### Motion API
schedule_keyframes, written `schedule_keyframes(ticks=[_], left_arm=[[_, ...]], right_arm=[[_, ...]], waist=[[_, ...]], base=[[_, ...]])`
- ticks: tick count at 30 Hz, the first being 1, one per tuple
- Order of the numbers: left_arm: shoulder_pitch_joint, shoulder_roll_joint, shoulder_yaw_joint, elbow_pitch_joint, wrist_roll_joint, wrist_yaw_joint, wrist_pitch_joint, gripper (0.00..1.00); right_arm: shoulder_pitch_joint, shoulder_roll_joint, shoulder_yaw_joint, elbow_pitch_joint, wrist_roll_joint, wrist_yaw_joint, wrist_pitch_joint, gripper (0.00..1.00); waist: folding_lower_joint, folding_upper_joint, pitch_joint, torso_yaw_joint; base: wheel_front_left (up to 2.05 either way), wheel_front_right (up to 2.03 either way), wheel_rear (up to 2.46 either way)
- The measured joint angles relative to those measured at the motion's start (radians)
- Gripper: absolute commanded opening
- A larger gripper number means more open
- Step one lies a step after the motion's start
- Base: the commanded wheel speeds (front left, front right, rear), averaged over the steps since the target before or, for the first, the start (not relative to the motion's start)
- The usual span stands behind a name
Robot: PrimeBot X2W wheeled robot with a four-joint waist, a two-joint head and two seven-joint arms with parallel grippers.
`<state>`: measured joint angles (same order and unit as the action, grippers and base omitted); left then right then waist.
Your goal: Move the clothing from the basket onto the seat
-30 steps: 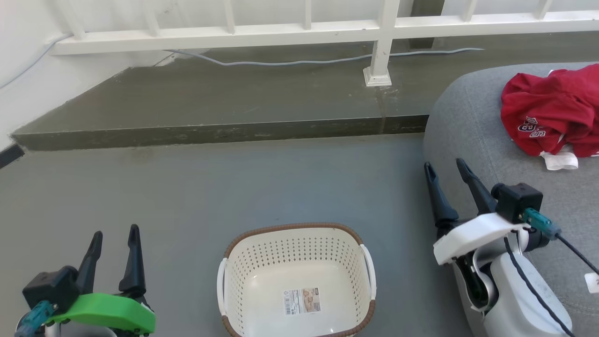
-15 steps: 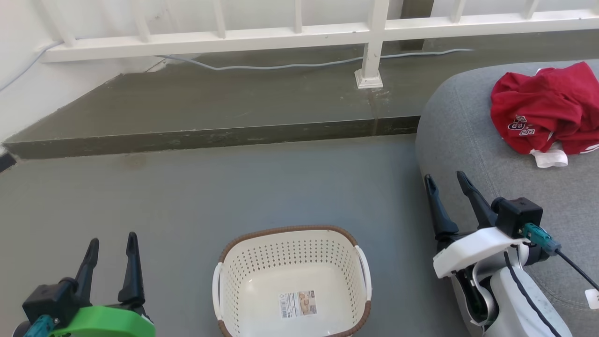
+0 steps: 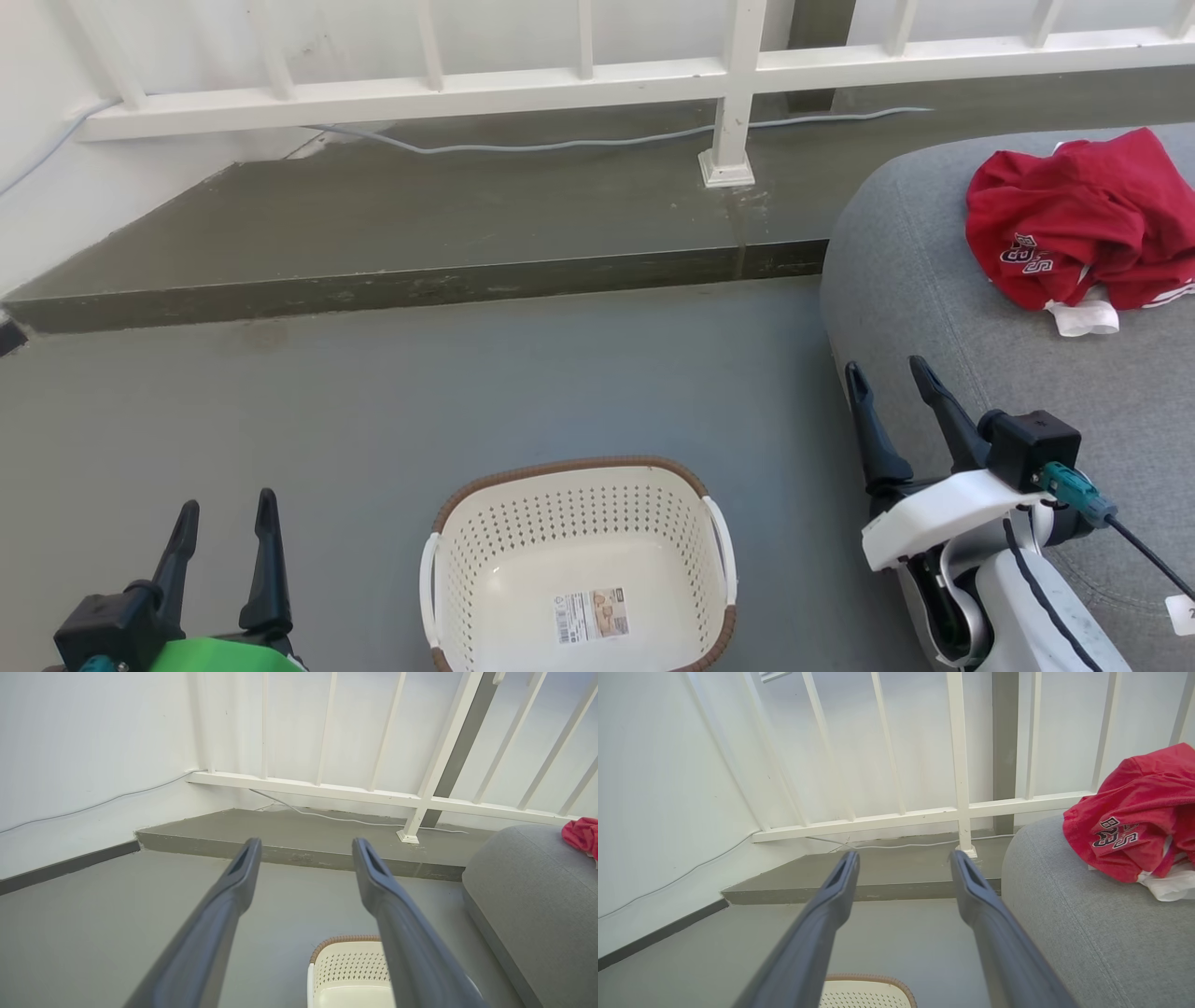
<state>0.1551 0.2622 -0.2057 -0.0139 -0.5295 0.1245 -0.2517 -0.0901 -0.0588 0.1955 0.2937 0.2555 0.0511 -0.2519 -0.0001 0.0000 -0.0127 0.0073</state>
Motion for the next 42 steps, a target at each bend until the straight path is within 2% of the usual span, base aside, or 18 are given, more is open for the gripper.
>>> schedule_keyframes(ticks=[29,30,36,42], left_arm=[[0.019,-0.023,0.014,-0.033,0.062,0.0,0.0,1.0],[0.019,-0.023,0.015,-0.037,0.064,0.0,0.0,0.0],[0.024,-0.061,-0.003,0.014,0.063,0.0,0.005,0.0],[0.027,-0.063,-0.005,0.014,0.024,-0.01,0.013,0.0]], right_arm=[[0.021,0.002,0.003,-0.034,0.0,-0.019,0.0,1.0],[0.022,0.002,0.003,-0.035,0.0,-0.02,0.0,0.0],[0.066,0.003,0.007,0.02,0.0,-0.019,0.002,0.0],[0.074,0.004,0.0,0.019,0.051,-0.016,0.007,0.0]], waist=[[0.0001,0.0,0.005,-0.012],[0.0,0.0,0.006,-0.012],[0.0,0.0001,0.006,-0.012],[0.0,0.0,0.007,-0.011]], base=[[0.0,0.0,0.0],[0.0,0.0,0.0],[0.0,0.0,0.0],[0.0,0.0,0.0]])
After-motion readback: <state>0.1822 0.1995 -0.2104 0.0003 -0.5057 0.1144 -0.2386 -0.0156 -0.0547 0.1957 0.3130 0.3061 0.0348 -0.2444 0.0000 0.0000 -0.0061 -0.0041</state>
